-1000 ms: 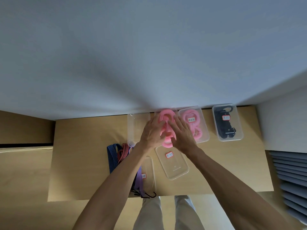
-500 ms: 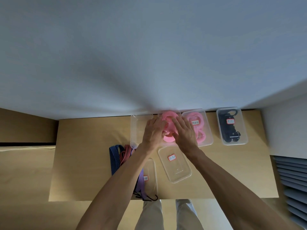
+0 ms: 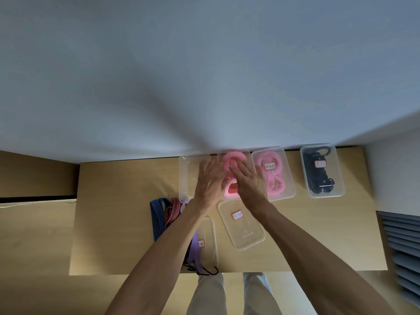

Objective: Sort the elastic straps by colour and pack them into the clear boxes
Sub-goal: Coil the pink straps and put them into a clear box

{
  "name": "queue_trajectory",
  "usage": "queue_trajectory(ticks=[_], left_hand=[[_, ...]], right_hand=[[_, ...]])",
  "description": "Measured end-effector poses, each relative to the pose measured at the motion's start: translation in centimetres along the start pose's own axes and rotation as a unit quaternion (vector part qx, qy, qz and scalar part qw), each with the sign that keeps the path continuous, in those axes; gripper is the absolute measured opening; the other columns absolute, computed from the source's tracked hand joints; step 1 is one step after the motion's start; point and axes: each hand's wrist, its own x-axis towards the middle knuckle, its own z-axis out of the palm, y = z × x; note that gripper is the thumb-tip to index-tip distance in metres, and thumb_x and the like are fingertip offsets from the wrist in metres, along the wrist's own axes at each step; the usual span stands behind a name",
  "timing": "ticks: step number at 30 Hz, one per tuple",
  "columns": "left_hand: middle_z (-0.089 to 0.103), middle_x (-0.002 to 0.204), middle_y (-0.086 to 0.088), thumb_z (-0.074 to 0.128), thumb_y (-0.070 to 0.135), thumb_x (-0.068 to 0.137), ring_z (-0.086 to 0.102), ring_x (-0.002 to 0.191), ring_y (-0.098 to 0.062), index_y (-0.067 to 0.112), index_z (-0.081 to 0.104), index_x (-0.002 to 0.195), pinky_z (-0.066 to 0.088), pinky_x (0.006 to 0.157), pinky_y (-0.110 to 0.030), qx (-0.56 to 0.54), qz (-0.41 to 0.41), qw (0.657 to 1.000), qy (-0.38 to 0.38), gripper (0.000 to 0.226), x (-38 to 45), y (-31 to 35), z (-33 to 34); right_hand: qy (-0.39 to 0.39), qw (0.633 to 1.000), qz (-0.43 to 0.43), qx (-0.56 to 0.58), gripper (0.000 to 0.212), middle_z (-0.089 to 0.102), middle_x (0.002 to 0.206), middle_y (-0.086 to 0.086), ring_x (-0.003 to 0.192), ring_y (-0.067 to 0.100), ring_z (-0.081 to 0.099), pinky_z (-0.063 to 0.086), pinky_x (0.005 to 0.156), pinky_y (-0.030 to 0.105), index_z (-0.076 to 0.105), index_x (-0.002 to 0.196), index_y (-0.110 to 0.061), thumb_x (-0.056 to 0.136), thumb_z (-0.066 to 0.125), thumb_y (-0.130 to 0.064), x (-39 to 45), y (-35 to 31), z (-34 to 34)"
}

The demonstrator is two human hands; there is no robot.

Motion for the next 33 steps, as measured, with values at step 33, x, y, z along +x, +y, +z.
queue_trajectory(ticks=[33], left_hand=[[0.063, 0.13, -0.013, 0.05, 0.02, 0.088, 0.063, 0.111, -0.031, 0.006, 0.067, 0.122, 0.054, 0.093, -0.041, -0.094, -0.029, 0.995, 0.025, 0.041, -1.2, 1.5, -2.6]], right_hand=[[-0.08, 0.994, 0.064, 0.039, 0.069, 0.048, 0.145, 0.011, 0.143, 0.034, 0.035, 0.034, 0.111, 0.044, 0.059, 0.128, -0.008, 0.066, 0.088, -0.015, -0.2, -1.3, -1.3]])
